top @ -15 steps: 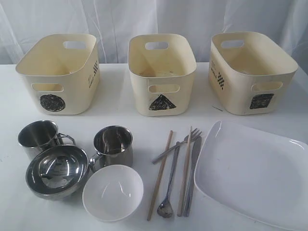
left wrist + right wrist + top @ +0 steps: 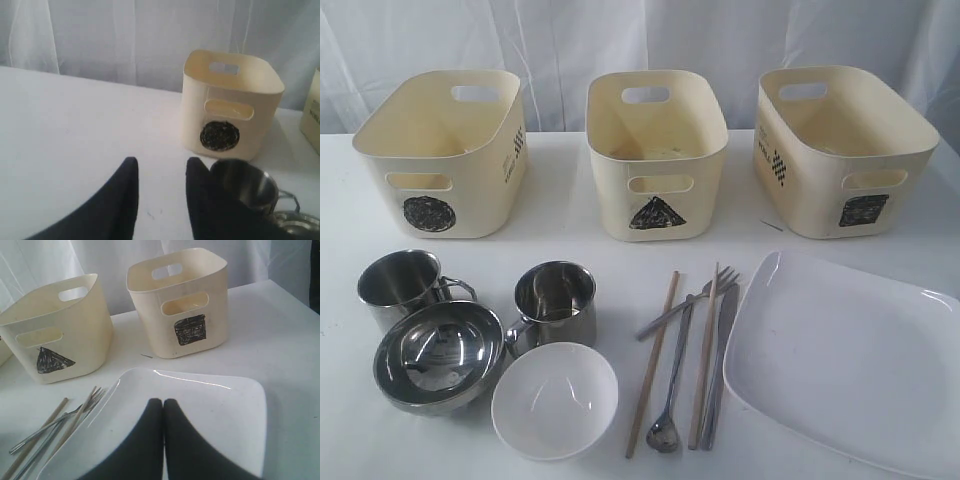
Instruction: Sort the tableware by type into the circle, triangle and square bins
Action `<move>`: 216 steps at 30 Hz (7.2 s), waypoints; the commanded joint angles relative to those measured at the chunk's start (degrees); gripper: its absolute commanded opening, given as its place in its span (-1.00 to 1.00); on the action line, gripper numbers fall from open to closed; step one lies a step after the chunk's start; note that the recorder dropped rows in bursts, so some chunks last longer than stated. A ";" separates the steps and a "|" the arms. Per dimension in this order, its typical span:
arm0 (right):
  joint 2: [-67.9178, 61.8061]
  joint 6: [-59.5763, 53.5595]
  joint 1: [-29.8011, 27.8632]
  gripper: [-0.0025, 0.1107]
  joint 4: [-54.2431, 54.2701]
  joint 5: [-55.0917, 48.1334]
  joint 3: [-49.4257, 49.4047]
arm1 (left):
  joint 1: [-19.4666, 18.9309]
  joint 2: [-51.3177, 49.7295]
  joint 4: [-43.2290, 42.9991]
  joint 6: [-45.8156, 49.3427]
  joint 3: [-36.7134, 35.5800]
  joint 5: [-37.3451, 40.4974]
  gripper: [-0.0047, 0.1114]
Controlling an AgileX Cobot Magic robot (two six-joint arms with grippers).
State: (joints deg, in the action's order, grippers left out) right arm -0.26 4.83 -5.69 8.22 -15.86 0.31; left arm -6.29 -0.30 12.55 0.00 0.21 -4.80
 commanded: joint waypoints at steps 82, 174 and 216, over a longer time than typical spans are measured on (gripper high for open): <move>0.26 0.09 0.16 -0.96 -0.15 0.49 -0.31 | -0.12 -60.16 -112.50 -104.91 31.92 -18.98 -0.92; 0.26 0.09 0.16 -0.96 -0.15 0.49 -0.31 | 27.88 -46.41 -12.95 2.35 37.80 27.00 -0.92; 0.26 0.09 0.16 -0.96 -0.15 0.49 -0.31 | 20.05 -60.86 -9.00 -3.19 40.43 20.63 -0.08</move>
State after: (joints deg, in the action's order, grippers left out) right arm -0.26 4.83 -5.69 8.22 -15.86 0.31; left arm 14.06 -59.85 2.38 -2.72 39.44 15.97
